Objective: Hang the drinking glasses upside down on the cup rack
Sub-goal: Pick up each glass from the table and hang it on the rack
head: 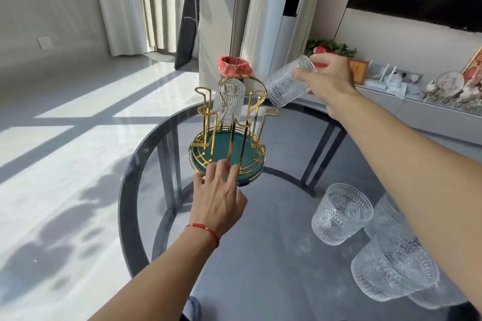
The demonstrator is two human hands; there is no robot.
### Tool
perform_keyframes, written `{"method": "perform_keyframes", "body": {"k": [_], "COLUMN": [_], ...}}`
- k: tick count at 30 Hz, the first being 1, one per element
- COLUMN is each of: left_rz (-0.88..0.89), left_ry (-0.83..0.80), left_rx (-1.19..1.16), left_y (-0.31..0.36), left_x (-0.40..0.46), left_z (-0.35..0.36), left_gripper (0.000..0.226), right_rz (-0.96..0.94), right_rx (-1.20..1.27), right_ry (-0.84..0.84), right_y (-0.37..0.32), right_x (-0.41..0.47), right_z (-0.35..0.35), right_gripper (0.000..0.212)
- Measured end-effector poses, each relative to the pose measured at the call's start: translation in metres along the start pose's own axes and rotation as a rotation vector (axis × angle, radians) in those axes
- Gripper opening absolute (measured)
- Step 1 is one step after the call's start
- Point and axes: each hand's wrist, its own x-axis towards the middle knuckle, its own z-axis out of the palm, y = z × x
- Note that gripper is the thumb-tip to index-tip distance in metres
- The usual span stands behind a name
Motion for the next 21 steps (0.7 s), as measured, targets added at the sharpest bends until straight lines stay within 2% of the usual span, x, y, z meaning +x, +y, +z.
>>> {"method": "perform_keyframes", "body": {"k": [4,10,16,21], "left_rz": [0.002,-0.004,-0.004,-0.002], "left_ry": [0.001,-0.024,-0.007,-0.001], "left_rx": [-0.001,0.008,0.006,0.005], "left_y": [-0.002,-0.001,-0.001,-0.001], "left_x": [0.001,0.002,0.002,0.002], "left_z": [0.002,0.005,0.006,0.007], "left_gripper": [0.048,0.051,0.052,0.052], "right_rz": [-0.047,-0.186,-0.241,-0.218], "right_rx": [-0.074,-0.194,-0.192,-0.294], "right_ry": [-0.102,-0.282,-0.409,-0.510], "right_y": [0.002,0.008,0.015,0.016], "right_x": [0.010,0.013,0.019,0.022], "right_z": [0.018,0.032,0.037,0.049], "right_gripper": [0.067,0.049,0.051,0.057]}}
